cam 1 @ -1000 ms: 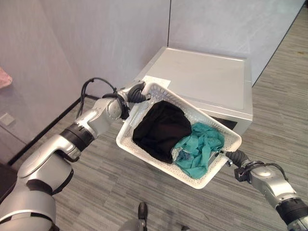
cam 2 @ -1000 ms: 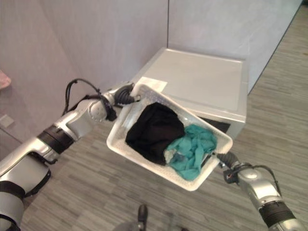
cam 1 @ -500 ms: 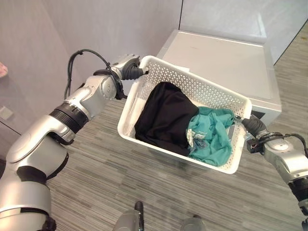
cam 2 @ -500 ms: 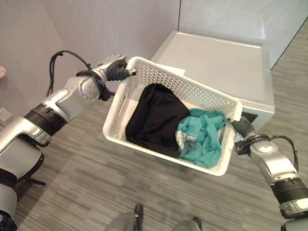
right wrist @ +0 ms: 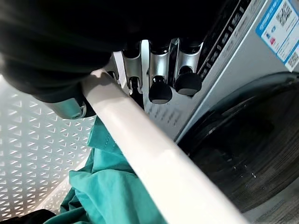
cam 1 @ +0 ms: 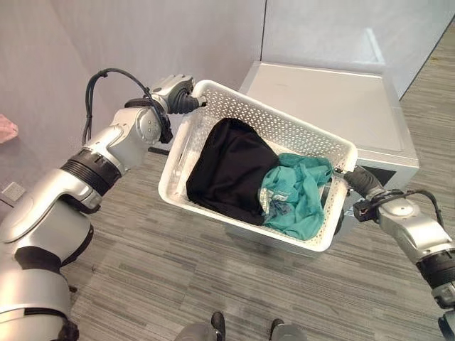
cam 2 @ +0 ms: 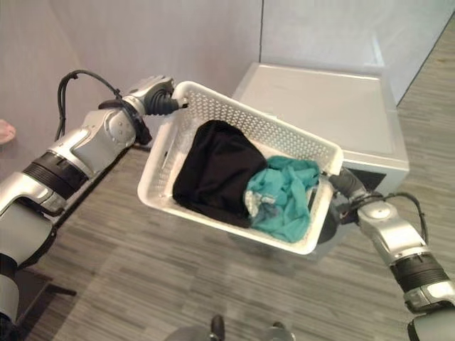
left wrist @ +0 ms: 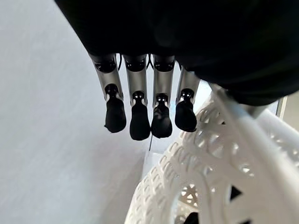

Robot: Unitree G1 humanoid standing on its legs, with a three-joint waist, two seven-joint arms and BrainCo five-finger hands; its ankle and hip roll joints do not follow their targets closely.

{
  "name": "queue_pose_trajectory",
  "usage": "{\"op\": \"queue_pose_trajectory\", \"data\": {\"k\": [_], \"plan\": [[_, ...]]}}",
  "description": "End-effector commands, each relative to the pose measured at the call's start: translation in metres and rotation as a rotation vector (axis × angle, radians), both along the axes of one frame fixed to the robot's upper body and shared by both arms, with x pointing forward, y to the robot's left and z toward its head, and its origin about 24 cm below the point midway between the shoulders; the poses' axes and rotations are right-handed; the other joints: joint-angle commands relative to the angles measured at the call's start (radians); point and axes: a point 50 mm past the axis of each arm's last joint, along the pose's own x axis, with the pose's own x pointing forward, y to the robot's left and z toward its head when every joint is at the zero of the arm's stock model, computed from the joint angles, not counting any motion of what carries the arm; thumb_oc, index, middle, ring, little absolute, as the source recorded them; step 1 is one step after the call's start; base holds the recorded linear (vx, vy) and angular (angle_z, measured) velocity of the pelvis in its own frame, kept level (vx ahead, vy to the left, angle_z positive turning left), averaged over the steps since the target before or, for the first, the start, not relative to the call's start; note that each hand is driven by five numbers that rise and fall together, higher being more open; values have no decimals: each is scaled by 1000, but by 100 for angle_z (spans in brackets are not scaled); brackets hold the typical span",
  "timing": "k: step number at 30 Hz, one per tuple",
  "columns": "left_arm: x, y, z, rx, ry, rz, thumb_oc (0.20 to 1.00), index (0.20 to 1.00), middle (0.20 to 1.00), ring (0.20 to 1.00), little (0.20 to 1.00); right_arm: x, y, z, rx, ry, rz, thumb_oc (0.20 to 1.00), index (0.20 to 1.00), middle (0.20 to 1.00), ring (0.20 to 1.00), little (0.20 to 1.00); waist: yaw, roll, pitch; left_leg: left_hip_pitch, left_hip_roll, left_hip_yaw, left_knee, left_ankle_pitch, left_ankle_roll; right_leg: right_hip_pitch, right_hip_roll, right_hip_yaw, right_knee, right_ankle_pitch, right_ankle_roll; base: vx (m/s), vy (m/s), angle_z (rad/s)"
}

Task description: Grab the laundry basket,head to the washer,open it,put in the laundry and shut it.

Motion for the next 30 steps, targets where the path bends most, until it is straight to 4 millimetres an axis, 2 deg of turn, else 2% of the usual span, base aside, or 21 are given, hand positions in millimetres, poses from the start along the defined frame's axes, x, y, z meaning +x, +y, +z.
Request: {"op": "queue_pose_trajectory", "data": {"k": [1, 4, 7, 13, 16, 17, 21, 26, 30], "plan": [[-5, -61, 13, -8, -45, -200, 200, 200, 200, 200, 200, 24, 22, 155, 77, -623, 116, 200, 200, 200, 200, 200, 45, -44, -109, 14, 32, -52, 32, -56, -2, 44, -13, -11, -3, -41, 21, -20, -222, -8], [-6, -53, 29, -15, -83, -191, 200, 200, 200, 200, 200, 13, 2, 174, 50, -684, 64, 200, 200, 200, 200, 200, 40, -55, -108, 6, 51, -69, 19, -39, -27, 55, 10, -31, -28, -47, 13, -35, -236, 25], [-23, -55, 49, 28, -133, -270, 200, 200, 200, 200, 200, 2, -15, 184, 8, -711, 22, 200, 200, 200, 200, 200, 44, -58, -103, -10, 72, -93, 11, -15, -46, 59, 30, -60, -33, -58, -3, -57, -220, 30], [-33, -74, 55, 57, -139, -362, 200, 200, 200, 200, 200, 6, -15, 201, -13, -748, 7, 200, 200, 200, 200, 200, 60, -64, -110, -12, 81, -107, 2, -6, -51, 63, 40, -77, -34, -64, -10, -20, -50, 16], [-33, -73, 55, 56, -140, -360, 200, 200, 200, 200, 200, 7, -14, 202, -14, -748, 9, 200, 200, 200, 200, 200, 58, -62, -109, -11, 82, -107, 2, -6, -51, 63, 40, -77, -34, -64, -10, -2, 1, 1], [-39, -88, 51, 54, -127, -429, 200, 200, 200, 200, 200, 10, -15, 207, -17, -761, -12, 200, 200, 200, 200, 200, 73, -72, -115, -11, 83, -111, 5, -8, -51, 67, 41, -82, -31, -64, -11, -6, 6, 4], [-41, -95, 51, 31, -119, -456, 200, 200, 200, 200, 200, 19, -8, 219, -28, -775, -11, 200, 200, 200, 200, 200, 78, -73, -115, -13, 81, -115, 17, -16, -51, 70, 41, -85, -29, -65, -12, 12, 7, 3], [-39, -93, 51, -5, -118, -446, 200, 200, 200, 200, 200, 27, -2, 214, -39, -744, -10, 200, 200, 200, 200, 200, 82, -70, -116, -6, 80, -116, -3, -17, -47, 75, 39, -87, -41, -60, -11, 28, 19, 2], [-33, -98, 54, -17, -147, -417, 200, 200, 200, 200, 200, 31, -9, 215, -58, -730, -61, 200, 200, 200, 200, 200, 76, -72, -119, -1, 78, -116, -37, -3, -49, 72, 45, -85, -61, -52, -10, 26, 5, 1]]}}
